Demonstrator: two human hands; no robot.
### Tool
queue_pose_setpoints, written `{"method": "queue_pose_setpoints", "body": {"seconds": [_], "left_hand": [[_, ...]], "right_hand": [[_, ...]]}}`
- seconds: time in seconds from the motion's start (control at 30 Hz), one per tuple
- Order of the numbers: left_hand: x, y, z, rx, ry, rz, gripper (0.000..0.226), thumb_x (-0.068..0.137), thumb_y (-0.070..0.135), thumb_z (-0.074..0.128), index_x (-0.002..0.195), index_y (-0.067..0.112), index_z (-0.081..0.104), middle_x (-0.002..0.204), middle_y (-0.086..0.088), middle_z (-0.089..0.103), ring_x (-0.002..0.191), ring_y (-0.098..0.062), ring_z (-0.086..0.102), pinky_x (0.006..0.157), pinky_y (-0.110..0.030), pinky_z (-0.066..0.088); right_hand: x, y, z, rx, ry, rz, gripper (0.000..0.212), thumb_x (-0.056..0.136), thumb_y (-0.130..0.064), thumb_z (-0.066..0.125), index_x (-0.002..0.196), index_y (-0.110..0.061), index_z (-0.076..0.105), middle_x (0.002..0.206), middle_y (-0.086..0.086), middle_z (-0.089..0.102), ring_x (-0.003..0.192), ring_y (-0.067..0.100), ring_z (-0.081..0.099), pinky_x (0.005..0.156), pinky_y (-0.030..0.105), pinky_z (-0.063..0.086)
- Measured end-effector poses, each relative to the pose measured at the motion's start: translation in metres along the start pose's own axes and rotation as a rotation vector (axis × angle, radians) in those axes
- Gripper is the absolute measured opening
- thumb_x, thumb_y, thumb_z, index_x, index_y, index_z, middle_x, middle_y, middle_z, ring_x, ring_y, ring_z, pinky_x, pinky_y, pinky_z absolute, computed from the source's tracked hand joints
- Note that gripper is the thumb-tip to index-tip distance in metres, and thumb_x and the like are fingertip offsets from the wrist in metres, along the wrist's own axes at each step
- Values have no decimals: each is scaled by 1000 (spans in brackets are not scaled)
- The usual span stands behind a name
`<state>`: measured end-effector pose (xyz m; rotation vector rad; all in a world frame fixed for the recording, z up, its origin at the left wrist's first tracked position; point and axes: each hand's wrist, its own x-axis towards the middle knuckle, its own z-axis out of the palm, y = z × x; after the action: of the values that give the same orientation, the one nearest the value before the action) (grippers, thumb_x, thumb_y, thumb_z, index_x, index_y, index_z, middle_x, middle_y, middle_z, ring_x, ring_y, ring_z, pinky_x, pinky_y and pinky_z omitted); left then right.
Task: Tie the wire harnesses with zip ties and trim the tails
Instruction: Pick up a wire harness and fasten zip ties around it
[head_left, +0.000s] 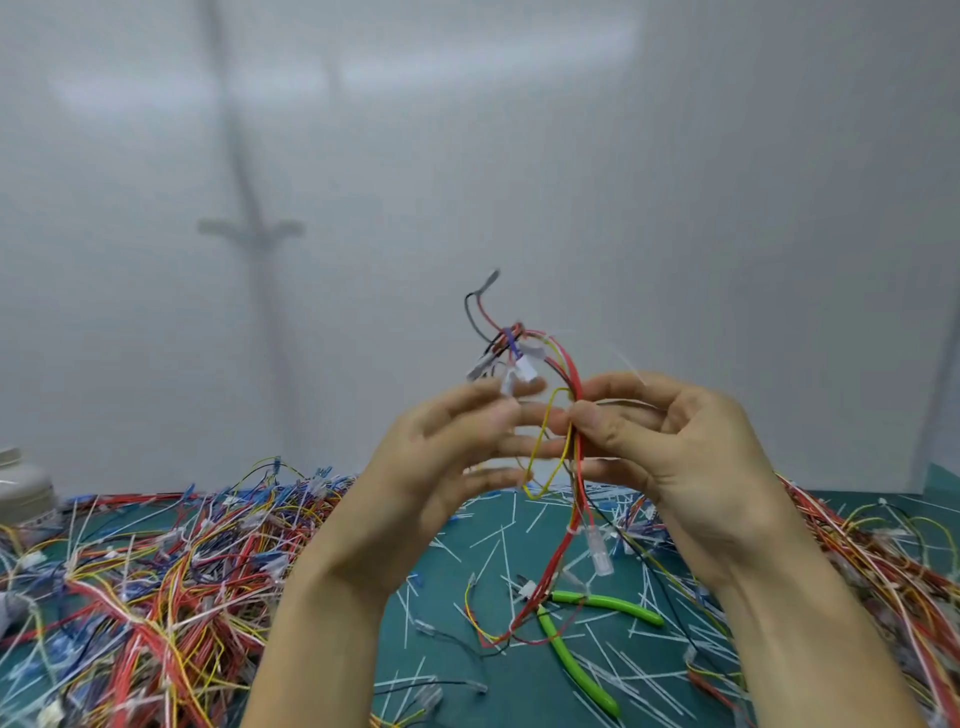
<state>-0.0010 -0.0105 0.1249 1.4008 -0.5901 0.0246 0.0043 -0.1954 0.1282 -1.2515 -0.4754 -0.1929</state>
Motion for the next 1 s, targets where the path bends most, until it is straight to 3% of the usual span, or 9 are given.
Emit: {"method": "queue_pose_setpoints", "body": {"seconds": [0.1,0.2,0.27,0.4,0.63,0.73,0.87,1.0], "left_hand": [[-2,-8,-1,332,-113,-84,31,79,20,78,109,17,70,108,-7,74,100,-19,70,87,-27,55],[2,-17,3,484,-135,-144,16,81,12,79,97,11,74,95,-14,75,86,-15,70,86,-35,56],[5,-21,3,524,-111,-154,8,83,13,77,91,14,77,90,-13,76,82,-15,70,82,-33,57],[7,-27,-4,711,-152,-183,13,82,24,79,95,20,77,89,3,77,81,-14,72,83,-34,59],[9,-38,-16,858,-57,-237,14,85,31,75,85,17,77,72,-1,71,65,-5,56,69,-29,49],[8,-41,-23,829,-28,-299,3,84,16,76,86,16,78,75,-1,72,69,-10,59,75,-31,53],[7,-42,-35,919,89,-303,6,79,23,81,81,25,76,84,-7,72,76,-9,65,79,-30,54],[3,-44,-44,997,57,-298,6,84,23,76,83,26,70,86,7,72,84,0,66,78,-19,48]], "right_hand": [[3,2,-3,55,53,-26,24,66,-17,73,88,-8,68,79,15,76,67,21,74,53,20,55],[4,5,-5,97,100,-38,21,71,-16,72,91,-9,68,80,12,76,71,20,74,55,20,55],[5,6,-5,134,135,-44,20,73,-15,70,92,-9,67,80,10,76,71,19,74,56,20,55],[7,6,-6,213,180,-79,20,75,-16,68,94,-9,65,77,7,75,70,16,73,56,19,55],[9,8,-6,270,212,-79,14,82,-11,64,96,-9,64,77,5,73,71,15,71,59,20,56],[9,9,-6,280,230,-94,9,90,-6,60,97,-9,64,78,5,73,72,16,71,61,20,56],[9,7,-5,289,232,-95,15,91,-6,59,103,-4,68,78,5,73,73,14,70,64,20,56],[10,9,-4,298,238,-94,12,92,-6,58,97,-4,69,79,6,73,74,14,70,65,19,56]]}}
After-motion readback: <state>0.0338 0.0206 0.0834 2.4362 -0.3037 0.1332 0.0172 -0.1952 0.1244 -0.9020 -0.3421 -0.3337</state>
